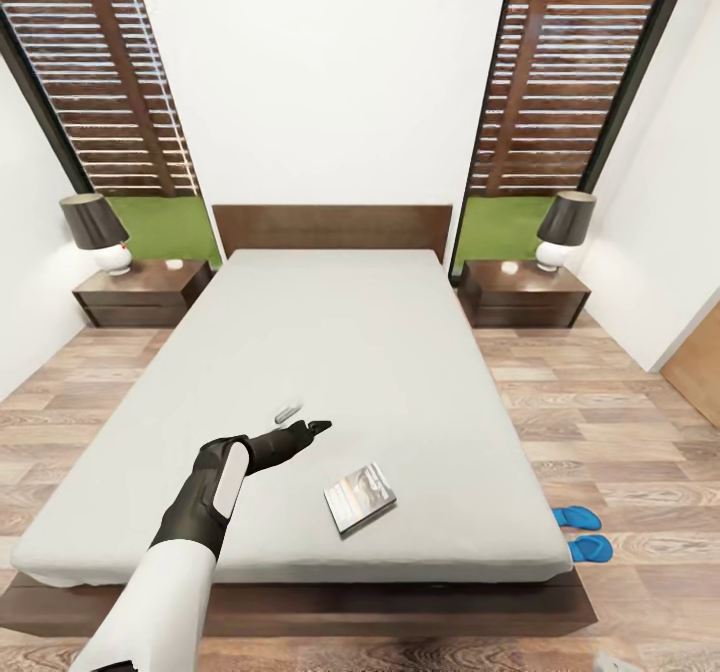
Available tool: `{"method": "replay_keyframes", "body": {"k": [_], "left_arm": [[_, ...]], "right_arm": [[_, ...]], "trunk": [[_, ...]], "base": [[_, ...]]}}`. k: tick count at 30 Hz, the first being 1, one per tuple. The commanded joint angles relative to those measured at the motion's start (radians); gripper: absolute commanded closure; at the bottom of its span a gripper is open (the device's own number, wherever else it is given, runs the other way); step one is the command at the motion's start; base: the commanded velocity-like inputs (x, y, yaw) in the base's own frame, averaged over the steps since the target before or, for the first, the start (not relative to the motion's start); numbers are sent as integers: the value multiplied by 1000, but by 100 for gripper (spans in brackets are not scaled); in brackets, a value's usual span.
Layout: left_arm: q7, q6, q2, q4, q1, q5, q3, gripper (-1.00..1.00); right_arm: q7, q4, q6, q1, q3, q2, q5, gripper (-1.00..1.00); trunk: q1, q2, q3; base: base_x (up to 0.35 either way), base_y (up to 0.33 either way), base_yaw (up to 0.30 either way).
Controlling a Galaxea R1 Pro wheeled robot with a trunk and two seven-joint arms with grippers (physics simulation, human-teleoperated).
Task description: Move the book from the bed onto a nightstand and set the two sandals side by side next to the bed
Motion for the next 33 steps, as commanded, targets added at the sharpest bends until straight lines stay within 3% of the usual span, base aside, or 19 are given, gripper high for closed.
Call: {"method": "replay_keyframes", "body": {"k": [1,33], "left_arm": [[-3,7,-1,0,-1,1,5,-100],[-3,7,-1,0,-1,1,5,-100]], "right_arm": [[7,4,-4,-2,8,1,-9,-100],[7,4,-4,-2,8,2,-9,-100]], "trunk": [[1,-2,-4],[1,-2,-54]], "base": [[0,0,0],[0,0,0]]}}
